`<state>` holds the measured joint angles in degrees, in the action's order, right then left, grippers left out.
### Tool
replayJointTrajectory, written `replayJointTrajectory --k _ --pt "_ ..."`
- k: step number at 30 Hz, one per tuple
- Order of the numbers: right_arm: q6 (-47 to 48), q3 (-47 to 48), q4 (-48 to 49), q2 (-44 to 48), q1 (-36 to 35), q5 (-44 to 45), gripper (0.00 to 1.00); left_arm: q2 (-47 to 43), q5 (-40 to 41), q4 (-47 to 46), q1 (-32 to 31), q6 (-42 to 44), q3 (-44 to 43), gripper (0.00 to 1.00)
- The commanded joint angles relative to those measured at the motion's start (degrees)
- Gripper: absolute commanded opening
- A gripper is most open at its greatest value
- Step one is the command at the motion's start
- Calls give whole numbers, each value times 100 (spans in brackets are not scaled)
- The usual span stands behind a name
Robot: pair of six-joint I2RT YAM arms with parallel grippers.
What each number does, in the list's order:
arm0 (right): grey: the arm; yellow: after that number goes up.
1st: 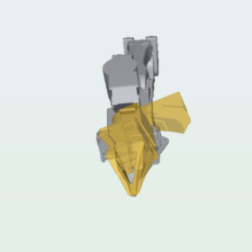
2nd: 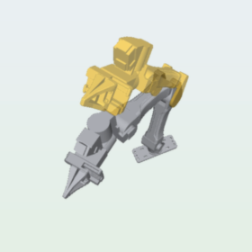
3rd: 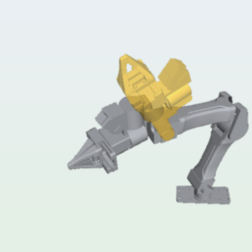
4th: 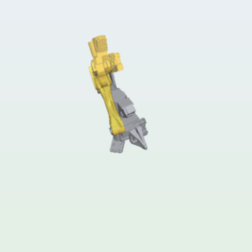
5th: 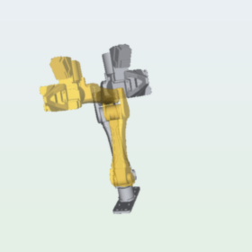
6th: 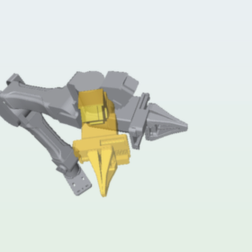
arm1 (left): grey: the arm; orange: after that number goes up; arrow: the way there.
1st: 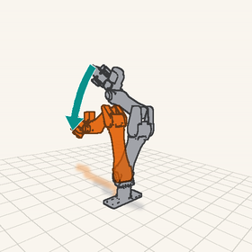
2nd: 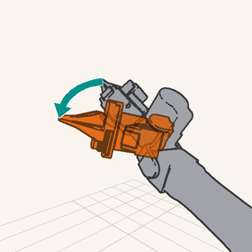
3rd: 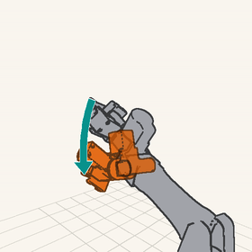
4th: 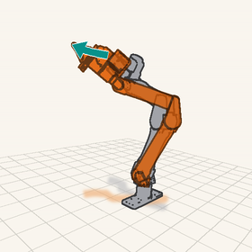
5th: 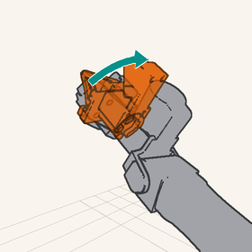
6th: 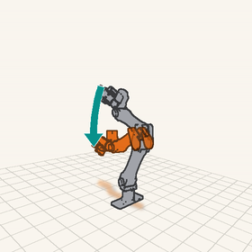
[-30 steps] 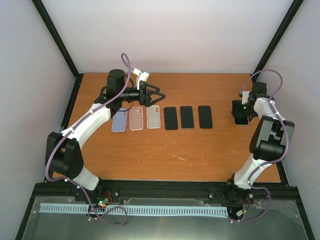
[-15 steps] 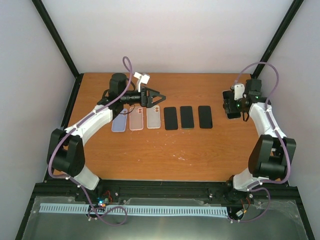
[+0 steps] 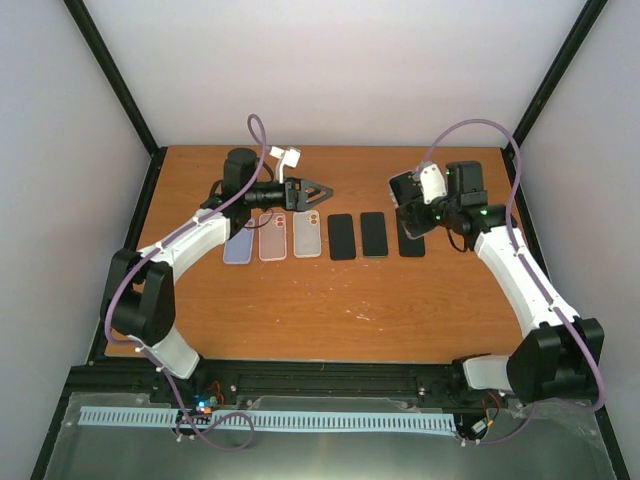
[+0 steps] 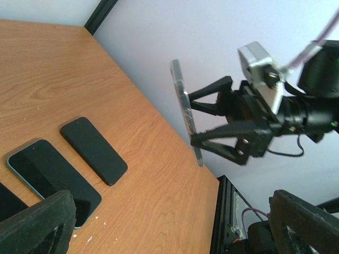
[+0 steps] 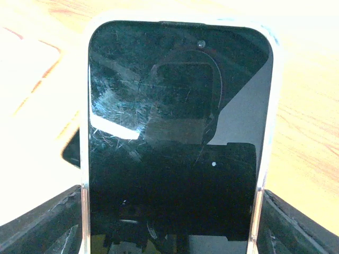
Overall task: Take the phone out of the phone case
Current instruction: Pick up the phone at the center of the board.
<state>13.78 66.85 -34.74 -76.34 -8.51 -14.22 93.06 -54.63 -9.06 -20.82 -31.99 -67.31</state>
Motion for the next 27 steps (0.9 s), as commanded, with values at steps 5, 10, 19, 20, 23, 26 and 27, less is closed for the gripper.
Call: replayJointTrajectory --k 5,10,19,20,23,26,27 --pt "-337 366 413 269 -1340 352 66 207 -164 -545 13 -516 -191 100" --pt "-248 527 456 106 -1932 770 67 188 -321 -843 -89 -647 -130 96" --pt "-153 744 492 -149 -2450 1135 67 293 -565 -1084 -295 -818 -115 78" --pt "-148 761 505 -160 -2493 1178 68 313 -566 -1105 -307 -858 -101 75" --pt "-132 791 551 -170 -2607 1339 68 367 -627 -1235 -334 -1040 -56 62" --pt "-104 819 572 -197 -2691 1491 68 412 -724 -1375 -343 -1218 -22 49" --pt "-96 814 583 -191 -2713 1514 68 415 -757 -1431 -344 -1273 -12 43"
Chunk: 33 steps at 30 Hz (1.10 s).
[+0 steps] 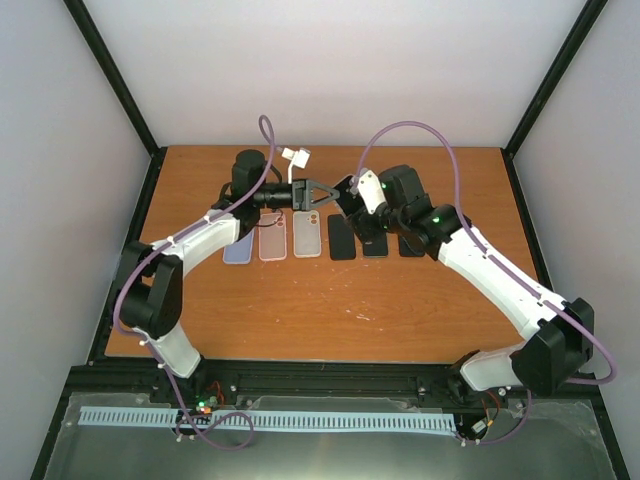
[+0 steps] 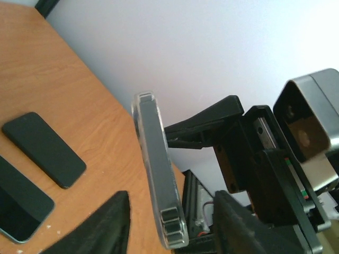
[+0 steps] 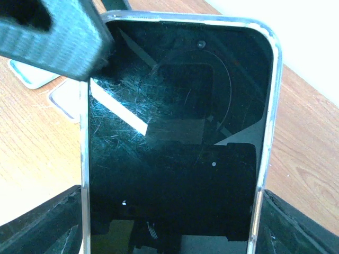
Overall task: Take the phone out of the phone case
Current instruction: Pick up the phone at the center of the board.
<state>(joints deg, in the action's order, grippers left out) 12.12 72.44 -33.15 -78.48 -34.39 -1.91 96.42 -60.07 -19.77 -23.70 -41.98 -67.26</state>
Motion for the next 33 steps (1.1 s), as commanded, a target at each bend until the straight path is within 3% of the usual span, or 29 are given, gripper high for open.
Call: replayJointTrajectory --k 1,5,9,14,27,33 --pt "79 257 432 18 -147 309 68 72 -234 -410 -55 -310 -3 39" --pt "80 274 426 13 -207 296 69 40 -289 -492 -55 -352 12 18" --pt "74 292 299 45 -208 147 78 -65 -310 -233 -47 -111 -1 1" --pt "212 265 -98 335 -46 -385 100 -319 -454 285 16 593 -8 1" --pt "740 485 -1581 744 1193 -3063 100 -836 -1140 2369 24 3469 -237 1" --pt "850 571 -1848 684 1198 -3574 88 -850 -1250 3104 -68 4245 -442 0"
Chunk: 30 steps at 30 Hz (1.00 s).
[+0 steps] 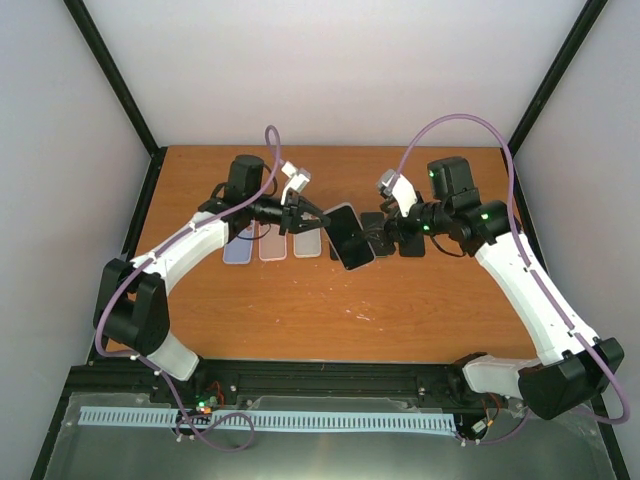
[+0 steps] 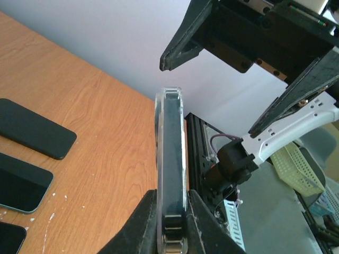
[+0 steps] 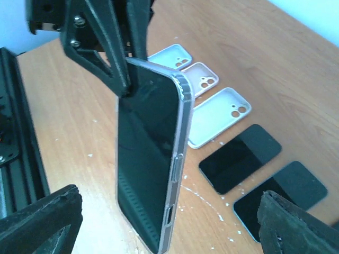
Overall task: Take the phone out of the phone case
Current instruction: Pick up the phone at the center of the board.
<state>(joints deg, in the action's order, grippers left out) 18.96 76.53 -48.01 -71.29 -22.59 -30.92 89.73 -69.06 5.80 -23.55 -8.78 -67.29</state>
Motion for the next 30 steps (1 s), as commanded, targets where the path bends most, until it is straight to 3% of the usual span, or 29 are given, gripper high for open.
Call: replayJointTrajectory --k 1,12,26,30 --pt "186 187 -407 -85 18 -777 86 -177 -325 671 -118 1096 -491 0" --pt "397 491 -856 -523 -407 -1021 72 -60 -351 1573 -421 2002 -834 1" --pt "371 401 -824 -617 -690 -1087 33 -36 -393 1967 -521 2410 -1036 2" --pt "317 363 -853 -644 -711 -1215 29 -54 -334 2060 -585 2515 -1092 2"
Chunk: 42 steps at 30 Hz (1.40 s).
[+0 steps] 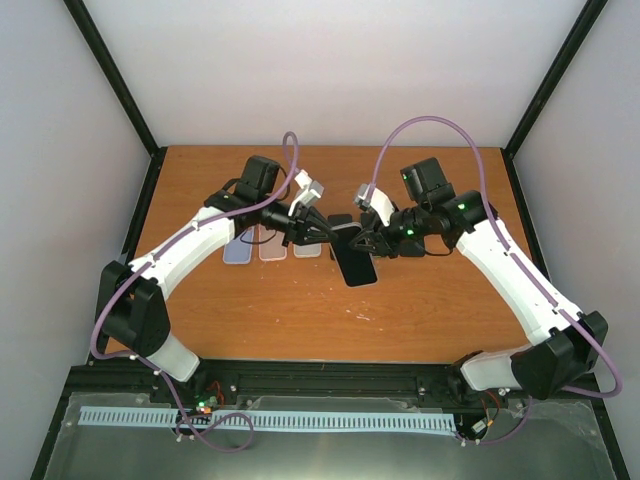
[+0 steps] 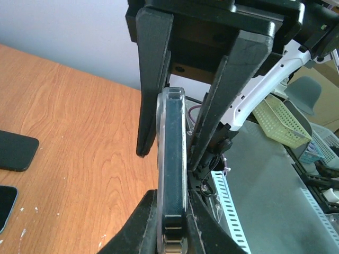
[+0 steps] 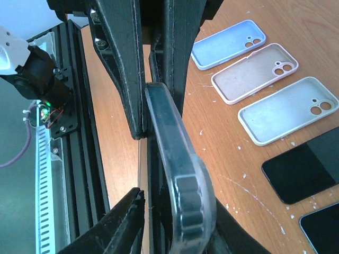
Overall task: Take the phone out of the phone case
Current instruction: Pick up the phone at the center of the board.
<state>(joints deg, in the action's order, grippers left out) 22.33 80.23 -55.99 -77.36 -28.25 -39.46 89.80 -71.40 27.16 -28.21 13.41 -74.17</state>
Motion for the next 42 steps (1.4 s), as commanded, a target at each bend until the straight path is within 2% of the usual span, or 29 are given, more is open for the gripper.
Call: replayJointTrajectory --k 1,4,6,9,11,18,22,28,35,42 --pt "-44 -7 -54 -39 -151 -399 27 -68 -62 -85 -131 302 -405 2" --pt "-163 14 10 -45 -154 -431 13 -88 17 -141 -150 218 -427 3" --pt "-264 40 82 -35 -154 -424 3 -113 113 -239 -145 75 -427 14" --pt "-391 103 207 25 -116 -418 3 -196 173 -446 -135 -164 -372 36" --pt "-494 165 295 73 -22 -517 3 -309 158 -656 -96 -330 -272 47" --pt "-1057 417 722 248 689 -1433 3 -597 -17 -1352 219 -968 45 59" --pt "-1726 486 1212 320 1116 -2105 3 -657 -100 -1570 258 -1166 213 61" --pt "-3132 171 2535 489 1652 -2855 3 -735 -348 -2002 239 -1530 581 61" --pt "-3562 12 2946 478 1709 -3069 3 -733 -365 -2052 -55 -1591 735 61" --pt "-3506 -20 2911 476 1709 -3164 3 -611 -399 -2236 -67 -1867 615 55"
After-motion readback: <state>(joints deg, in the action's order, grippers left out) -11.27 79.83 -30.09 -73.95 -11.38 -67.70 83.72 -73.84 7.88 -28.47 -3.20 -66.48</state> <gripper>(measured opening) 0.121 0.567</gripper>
